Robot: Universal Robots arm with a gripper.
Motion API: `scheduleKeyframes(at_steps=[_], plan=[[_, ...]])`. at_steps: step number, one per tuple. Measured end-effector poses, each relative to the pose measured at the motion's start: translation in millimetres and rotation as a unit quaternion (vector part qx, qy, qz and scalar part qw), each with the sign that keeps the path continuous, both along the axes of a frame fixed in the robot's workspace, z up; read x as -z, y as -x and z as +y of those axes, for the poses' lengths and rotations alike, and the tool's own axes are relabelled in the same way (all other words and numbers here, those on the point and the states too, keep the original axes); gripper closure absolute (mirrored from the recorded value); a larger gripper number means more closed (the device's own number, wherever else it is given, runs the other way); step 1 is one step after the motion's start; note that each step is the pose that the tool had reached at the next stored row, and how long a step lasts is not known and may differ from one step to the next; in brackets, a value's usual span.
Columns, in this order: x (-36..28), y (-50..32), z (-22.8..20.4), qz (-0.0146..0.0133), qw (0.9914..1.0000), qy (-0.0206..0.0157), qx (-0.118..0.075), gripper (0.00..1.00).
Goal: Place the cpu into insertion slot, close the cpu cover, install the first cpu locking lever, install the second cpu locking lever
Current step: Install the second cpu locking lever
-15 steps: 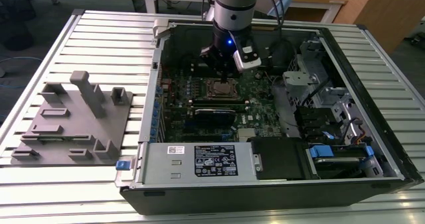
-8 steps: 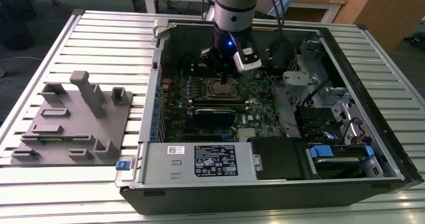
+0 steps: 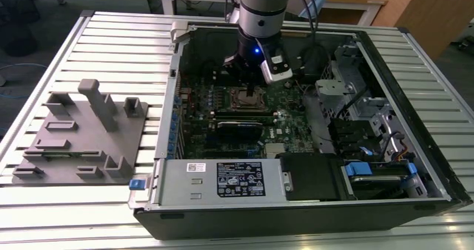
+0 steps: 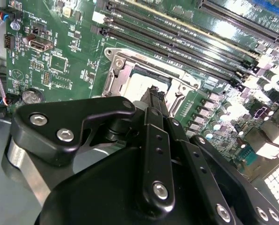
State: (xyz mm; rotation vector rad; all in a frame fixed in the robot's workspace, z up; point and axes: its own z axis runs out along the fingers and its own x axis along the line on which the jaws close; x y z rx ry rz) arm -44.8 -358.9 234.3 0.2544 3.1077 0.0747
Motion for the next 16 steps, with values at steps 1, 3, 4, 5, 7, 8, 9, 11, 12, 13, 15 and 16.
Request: scheduleKeyframes(at_steps=[1, 3, 4, 5, 7, 8, 9, 11, 12, 13, 15, 16], plan=[[0.0, 0.0, -0.7, 0.0, 1.0, 0.0, 0.0, 0.89], [0.0, 0.0, -2.0, 0.0, 1.0, 0.0, 0.0, 0.89], [0.0, 0.0, -2.7, 0.0, 1.0, 0.0, 0.0, 0.89], [0.0, 0.0, -3.4, 0.0, 1.0, -0.0001, 0.0, 0.89], [0.0, 0.0, -4.7, 0.0, 1.0, -0.0001, 0.0, 0.89], [0.0, 0.0, -5.3, 0.0, 1.0, -0.0001, 0.0, 0.89], [0.0, 0.0, -5.8, 0.0, 1.0, -0.0001, 0.0, 0.89], [0.0, 0.0, -6.9, 0.0, 1.0, -0.0001, 0.0, 0.89], [0.0, 0.0, -7.6, 0.0, 1.0, -0.0001, 0.0, 0.89], [0.0, 0.0, -8.2, 0.0, 1.0, -0.0001, 0.0, 0.89], [0.0, 0.0, -9.2, 0.0, 1.0, -0.0001, 0.0, 0.89], [0.0, 0.0, -9.6, 0.0, 1.0, -0.0001, 0.0, 0.89]])
